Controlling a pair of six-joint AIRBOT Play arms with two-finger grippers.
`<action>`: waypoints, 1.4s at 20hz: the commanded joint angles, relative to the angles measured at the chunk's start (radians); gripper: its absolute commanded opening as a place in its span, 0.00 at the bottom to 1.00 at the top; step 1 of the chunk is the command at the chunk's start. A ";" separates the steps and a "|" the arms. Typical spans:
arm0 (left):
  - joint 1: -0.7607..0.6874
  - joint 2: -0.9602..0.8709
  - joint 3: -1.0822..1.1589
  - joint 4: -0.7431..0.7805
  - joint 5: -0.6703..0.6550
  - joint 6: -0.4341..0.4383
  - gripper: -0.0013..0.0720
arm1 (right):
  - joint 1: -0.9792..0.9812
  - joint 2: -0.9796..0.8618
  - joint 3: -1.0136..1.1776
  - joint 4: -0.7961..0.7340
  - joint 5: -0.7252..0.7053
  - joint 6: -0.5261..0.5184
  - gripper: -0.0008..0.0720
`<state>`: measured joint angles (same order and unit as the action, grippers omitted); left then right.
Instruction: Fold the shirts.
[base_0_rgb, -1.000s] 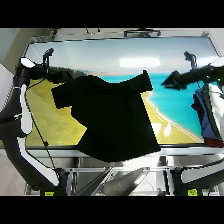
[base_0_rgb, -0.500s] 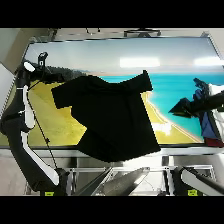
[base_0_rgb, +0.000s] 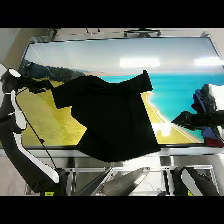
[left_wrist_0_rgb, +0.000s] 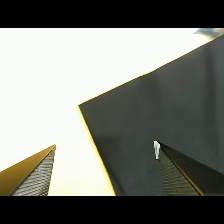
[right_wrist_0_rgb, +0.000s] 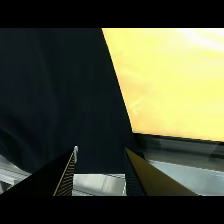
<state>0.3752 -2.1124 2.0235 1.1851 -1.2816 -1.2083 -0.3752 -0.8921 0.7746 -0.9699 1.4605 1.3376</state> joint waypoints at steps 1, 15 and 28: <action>0.025 -0.025 0.000 -0.132 -0.035 0.000 0.96 | 0.001 0.015 -0.025 -0.014 0.010 0.014 0.49; 0.014 -0.051 0.000 -0.273 -0.087 0.023 0.05 | 0.001 0.147 -0.274 -0.069 0.039 0.230 0.77; 0.015 -0.008 0.000 -0.349 -0.089 0.018 0.04 | 0.015 -0.176 -0.543 0.213 -0.346 -0.102 0.67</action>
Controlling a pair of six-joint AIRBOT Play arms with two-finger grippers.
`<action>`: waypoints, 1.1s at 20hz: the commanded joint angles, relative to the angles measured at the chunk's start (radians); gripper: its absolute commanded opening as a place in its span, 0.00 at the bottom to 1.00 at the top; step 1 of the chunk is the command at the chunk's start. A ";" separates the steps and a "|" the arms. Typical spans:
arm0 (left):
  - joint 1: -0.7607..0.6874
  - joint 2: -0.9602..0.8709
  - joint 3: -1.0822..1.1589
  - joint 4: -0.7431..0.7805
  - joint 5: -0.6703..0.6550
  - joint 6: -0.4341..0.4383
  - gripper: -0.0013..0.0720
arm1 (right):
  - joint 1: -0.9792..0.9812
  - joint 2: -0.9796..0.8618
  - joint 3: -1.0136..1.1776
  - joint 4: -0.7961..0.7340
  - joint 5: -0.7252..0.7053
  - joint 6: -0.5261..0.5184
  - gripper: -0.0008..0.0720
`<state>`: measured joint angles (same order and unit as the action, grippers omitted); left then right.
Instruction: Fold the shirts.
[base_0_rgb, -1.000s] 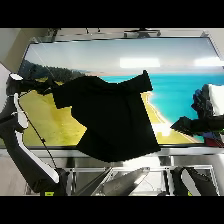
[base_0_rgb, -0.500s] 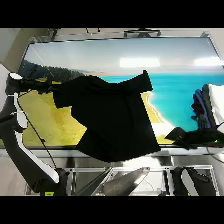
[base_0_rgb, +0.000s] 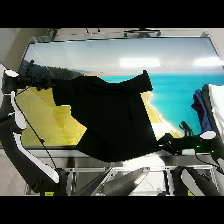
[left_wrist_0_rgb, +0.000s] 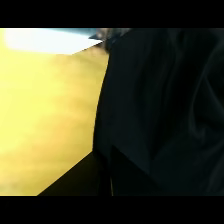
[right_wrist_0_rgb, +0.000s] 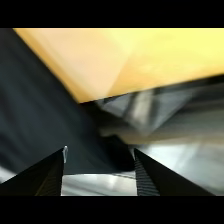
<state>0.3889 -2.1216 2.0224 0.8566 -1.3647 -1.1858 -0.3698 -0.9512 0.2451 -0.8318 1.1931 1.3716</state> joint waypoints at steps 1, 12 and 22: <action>0.001 0.002 0.001 -0.021 -0.008 -0.013 0.04 | 0.028 -0.164 -0.014 0.114 -0.075 -0.176 0.67; 0.085 0.086 0.000 -0.019 -0.097 -0.088 0.04 | 0.083 -0.382 0.554 0.237 -0.097 -0.294 0.04; -0.023 0.378 -0.753 -0.020 -0.054 -0.080 0.04 | 0.190 -1.109 1.633 0.241 -0.101 -0.117 0.04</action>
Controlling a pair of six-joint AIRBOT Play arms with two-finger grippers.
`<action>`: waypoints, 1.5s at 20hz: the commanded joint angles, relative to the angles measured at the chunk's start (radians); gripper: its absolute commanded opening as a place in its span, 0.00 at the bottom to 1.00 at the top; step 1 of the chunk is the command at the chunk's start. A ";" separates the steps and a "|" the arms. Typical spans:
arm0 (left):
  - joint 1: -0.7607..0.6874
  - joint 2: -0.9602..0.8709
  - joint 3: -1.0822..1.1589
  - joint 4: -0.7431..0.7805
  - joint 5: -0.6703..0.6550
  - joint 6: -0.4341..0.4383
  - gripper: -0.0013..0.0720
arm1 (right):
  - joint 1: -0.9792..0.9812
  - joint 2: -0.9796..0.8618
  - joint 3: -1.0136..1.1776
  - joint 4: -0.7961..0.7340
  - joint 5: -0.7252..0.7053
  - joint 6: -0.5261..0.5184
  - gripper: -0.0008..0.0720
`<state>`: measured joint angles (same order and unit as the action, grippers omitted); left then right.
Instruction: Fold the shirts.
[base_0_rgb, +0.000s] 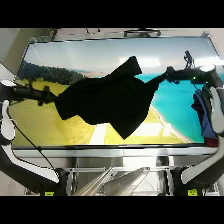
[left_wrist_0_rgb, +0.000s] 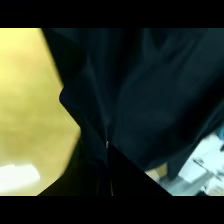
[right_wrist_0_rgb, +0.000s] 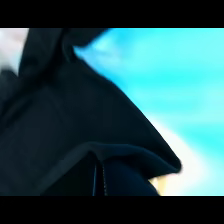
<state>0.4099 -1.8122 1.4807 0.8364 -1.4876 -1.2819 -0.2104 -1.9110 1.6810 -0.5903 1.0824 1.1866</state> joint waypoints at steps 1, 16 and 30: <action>-0.063 0.082 -0.266 0.000 0.087 0.016 0.04 | 0.039 -0.164 0.196 -0.001 0.011 0.068 0.04; 0.001 0.094 -0.009 0.092 0.040 0.048 0.99 | 0.019 -0.199 0.197 0.066 0.080 0.068 0.07; -0.193 -0.244 0.467 0.132 0.131 0.131 0.99 | -0.095 0.214 -0.352 -0.258 0.435 0.149 0.35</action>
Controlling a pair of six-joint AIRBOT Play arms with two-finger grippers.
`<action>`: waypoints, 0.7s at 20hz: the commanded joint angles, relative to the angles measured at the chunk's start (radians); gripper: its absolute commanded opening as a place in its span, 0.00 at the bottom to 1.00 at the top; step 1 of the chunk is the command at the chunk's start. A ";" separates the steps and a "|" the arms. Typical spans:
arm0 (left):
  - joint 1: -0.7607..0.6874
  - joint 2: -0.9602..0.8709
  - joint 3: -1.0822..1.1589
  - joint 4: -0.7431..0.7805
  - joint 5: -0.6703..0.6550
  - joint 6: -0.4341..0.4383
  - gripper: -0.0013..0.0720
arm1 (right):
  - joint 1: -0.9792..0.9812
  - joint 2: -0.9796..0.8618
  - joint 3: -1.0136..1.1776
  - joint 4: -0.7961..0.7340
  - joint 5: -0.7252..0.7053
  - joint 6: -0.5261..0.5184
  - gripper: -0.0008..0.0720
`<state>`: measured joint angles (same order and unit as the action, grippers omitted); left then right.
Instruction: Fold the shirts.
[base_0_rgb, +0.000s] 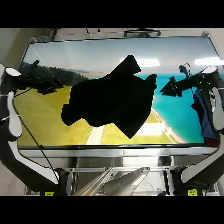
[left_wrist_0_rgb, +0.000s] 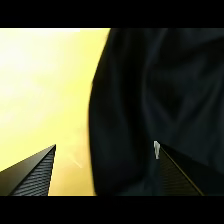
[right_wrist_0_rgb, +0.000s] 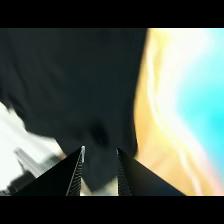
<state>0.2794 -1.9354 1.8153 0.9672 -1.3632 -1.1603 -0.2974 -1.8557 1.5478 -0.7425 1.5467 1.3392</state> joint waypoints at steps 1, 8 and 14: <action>-0.080 -0.166 0.185 0.000 0.015 0.009 0.99 | -0.013 0.244 -0.333 -0.129 -0.080 -0.003 0.35; -0.112 -0.289 0.190 0.010 0.075 0.047 0.96 | 0.044 0.706 -0.926 0.006 -0.280 -0.007 0.35; -0.103 -0.288 0.249 0.005 0.079 0.064 0.05 | 0.209 0.783 -1.025 0.083 -0.321 -0.003 0.35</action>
<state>0.1761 -2.2208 2.0323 0.9707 -1.2884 -1.1053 -0.1711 -1.1095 0.5808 -0.7120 1.2716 1.3334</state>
